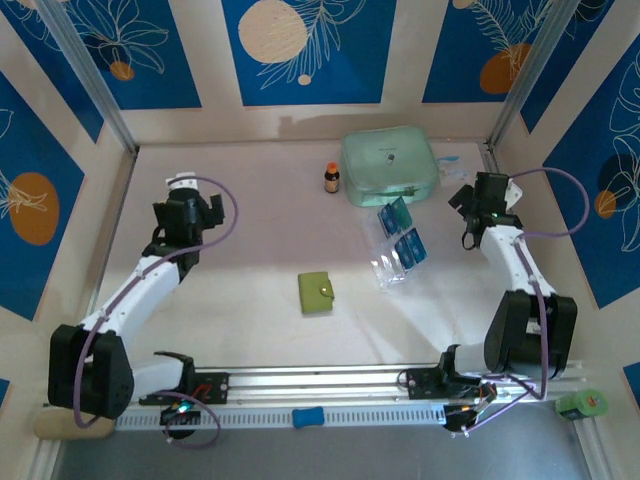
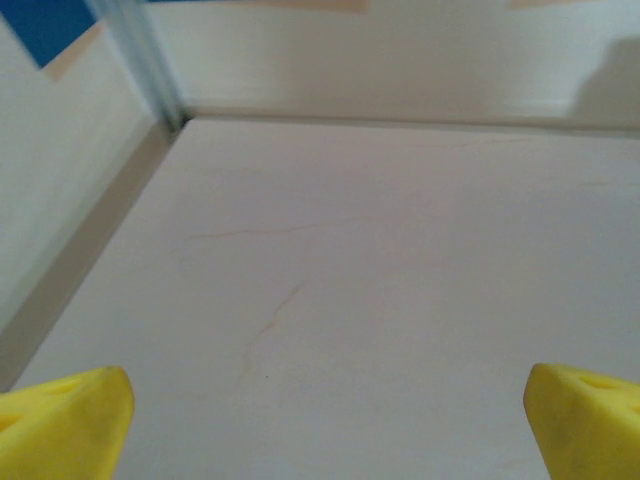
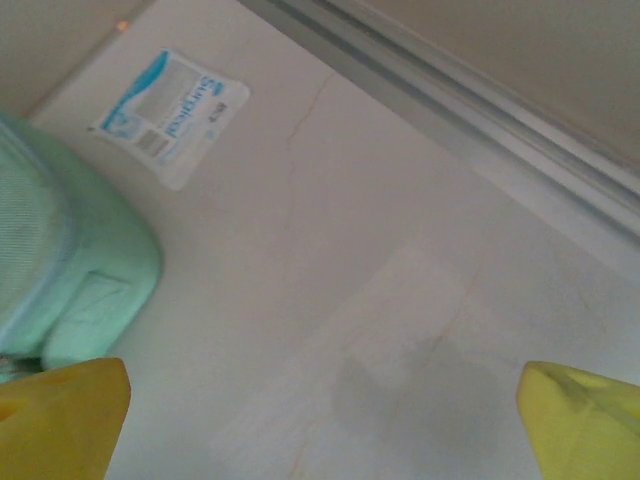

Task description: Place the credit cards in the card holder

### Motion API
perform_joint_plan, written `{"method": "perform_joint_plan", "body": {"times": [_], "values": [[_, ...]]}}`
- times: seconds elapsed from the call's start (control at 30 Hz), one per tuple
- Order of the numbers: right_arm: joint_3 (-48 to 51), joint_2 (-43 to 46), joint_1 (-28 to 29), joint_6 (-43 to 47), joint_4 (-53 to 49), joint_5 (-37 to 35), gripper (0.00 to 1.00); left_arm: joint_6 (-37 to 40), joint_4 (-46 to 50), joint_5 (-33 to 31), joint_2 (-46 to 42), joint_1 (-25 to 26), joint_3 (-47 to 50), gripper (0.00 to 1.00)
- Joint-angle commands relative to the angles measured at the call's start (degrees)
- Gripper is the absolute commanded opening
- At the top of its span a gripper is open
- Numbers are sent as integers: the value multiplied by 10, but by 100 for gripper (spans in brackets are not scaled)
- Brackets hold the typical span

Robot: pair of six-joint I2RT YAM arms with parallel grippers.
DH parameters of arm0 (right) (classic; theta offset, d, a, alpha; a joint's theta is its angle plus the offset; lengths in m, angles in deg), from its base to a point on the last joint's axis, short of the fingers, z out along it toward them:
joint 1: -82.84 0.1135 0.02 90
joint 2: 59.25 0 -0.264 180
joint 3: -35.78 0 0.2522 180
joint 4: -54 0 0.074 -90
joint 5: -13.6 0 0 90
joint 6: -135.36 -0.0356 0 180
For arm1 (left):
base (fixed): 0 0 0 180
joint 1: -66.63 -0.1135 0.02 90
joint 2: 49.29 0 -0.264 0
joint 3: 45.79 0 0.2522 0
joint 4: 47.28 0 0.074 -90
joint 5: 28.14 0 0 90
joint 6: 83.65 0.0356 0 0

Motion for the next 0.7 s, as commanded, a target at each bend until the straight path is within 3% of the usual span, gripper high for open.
{"method": "perform_joint_plan", "body": {"times": [0.0, 0.27, 0.43, 0.67], "values": [[24, -29, 6, 62, 83, -42, 99, 21, -67, 6, 13, -34, 24, 100], [86, -52, 26, 149, 226, 20, 99, 48, -161, 33, 75, -50, 98, 100], [108, -45, 43, 188, 285, 60, 99, 51, -290, 40, 108, -50, 173, 100], [166, -18, 50, 195, 381, 126, 99, 75, -400, 92, 142, -51, 199, 100]]}}
